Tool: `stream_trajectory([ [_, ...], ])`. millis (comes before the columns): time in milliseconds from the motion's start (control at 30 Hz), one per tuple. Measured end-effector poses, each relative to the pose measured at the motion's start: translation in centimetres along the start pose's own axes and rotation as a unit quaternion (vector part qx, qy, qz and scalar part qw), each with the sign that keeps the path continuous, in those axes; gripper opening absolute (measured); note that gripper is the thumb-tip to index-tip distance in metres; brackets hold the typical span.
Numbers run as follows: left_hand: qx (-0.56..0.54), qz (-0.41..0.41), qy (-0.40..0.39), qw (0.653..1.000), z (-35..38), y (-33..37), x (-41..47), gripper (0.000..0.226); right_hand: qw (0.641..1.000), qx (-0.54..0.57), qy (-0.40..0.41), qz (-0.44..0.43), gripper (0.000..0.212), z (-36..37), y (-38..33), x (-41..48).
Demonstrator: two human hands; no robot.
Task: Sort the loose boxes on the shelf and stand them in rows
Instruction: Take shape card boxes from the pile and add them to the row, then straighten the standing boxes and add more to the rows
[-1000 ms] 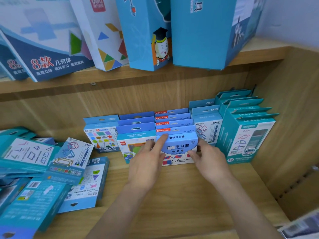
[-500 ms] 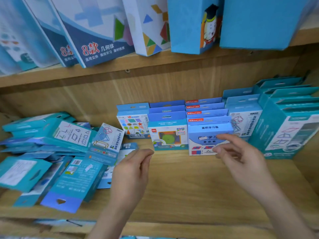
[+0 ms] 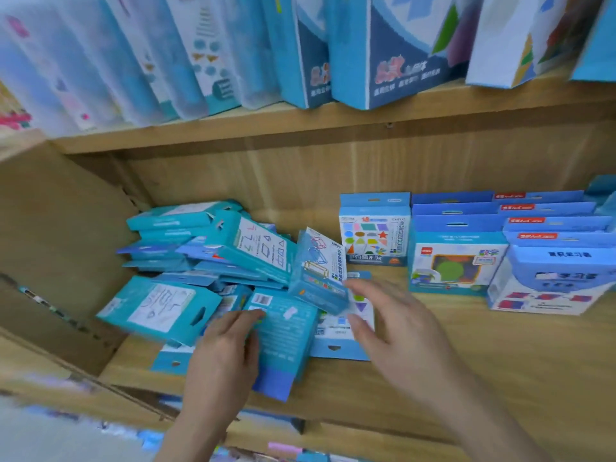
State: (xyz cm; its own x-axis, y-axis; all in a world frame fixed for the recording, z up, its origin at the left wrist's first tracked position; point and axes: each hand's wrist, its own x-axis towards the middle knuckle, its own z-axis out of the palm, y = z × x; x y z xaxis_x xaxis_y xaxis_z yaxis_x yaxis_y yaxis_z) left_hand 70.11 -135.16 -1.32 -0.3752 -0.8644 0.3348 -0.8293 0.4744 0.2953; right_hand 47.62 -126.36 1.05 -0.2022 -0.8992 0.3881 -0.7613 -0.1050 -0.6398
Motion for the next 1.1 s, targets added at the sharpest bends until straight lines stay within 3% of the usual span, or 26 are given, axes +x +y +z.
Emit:
stream_trajectory([
  [67, -0.041, -0.002, -0.008, 0.999, -0.6, -1.6, 0.6, 0.037, 0.998, -0.058, -0.020, -0.023, 0.055, 2.9, -1.3, 1.5],
  [167, -0.161, -0.016, 0.036, 0.986, -1.6, -2.5, 2.1, 0.048, 0.990, -0.042, -0.070, 0.114, 0.084, 5.7, -1.9, 3.6],
  [267, -0.219, 0.018, 0.035, 0.975, -2.9, -2.8, 3.8, 0.059, 0.970, 0.006, -0.048, 0.237, 0.094, 7.6, -2.7, 5.4],
  [400, -0.189, 0.088, -0.004, 0.978, -3.3, -2.7, 6.0, 0.056, 0.949, 0.013, -0.019, 0.313, 0.077, 8.3, -3.9, 6.6],
  [500, -0.177, 0.082, -0.009, 0.981, -2.8, -2.8, 7.3, 0.050, 0.908, 0.234, 0.041, 0.346, 0.048, 7.5, -4.4, 6.5],
  [567, -0.173, 0.074, -0.005, 0.982, -2.8, -2.9, 7.8, 0.046, 0.879, 0.346, 0.076, 0.320, 0.046, 7.0, -4.9, 5.3],
  [600, -0.182, 0.068, -0.008, 0.981, -2.9, -3.0, 7.9, 0.044, 0.886, 0.355, 0.098, 0.282, 0.051, 7.1, -5.2, 4.4],
  [667, -0.264, 0.049, -0.023, 0.963, -3.3, -3.0, 7.9, 0.038, 0.940, 0.252, 0.150, 0.176, 0.068, 7.7, -6.0, 2.5],
  [733, -0.462, -0.013, -0.078, 0.883, -4.5, -1.9, 7.5, 0.038, 0.976, 0.104, 0.181, 0.063, 0.079, 8.6, -6.5, 1.2],
  [800, -0.600, -0.063, -0.131, 0.787, -5.4, -0.6, 7.1, 0.038, 0.982, 0.017, 0.188, -0.004, 0.084, 9.5, -6.6, 0.8],
  [1000, -0.617, -0.092, -0.080, 0.778, -5.2, -0.6, 6.7, 0.054, 0.988, -0.028, 0.149, -0.004, 0.095, 9.9, -7.1, 1.2],
  [1100, -0.593, -0.080, -0.083, 0.797, -5.3, -0.7, 6.7, 0.058, 0.992, 0.042, 0.111, 0.038, 0.093, 9.1, -7.3, 1.3],
])
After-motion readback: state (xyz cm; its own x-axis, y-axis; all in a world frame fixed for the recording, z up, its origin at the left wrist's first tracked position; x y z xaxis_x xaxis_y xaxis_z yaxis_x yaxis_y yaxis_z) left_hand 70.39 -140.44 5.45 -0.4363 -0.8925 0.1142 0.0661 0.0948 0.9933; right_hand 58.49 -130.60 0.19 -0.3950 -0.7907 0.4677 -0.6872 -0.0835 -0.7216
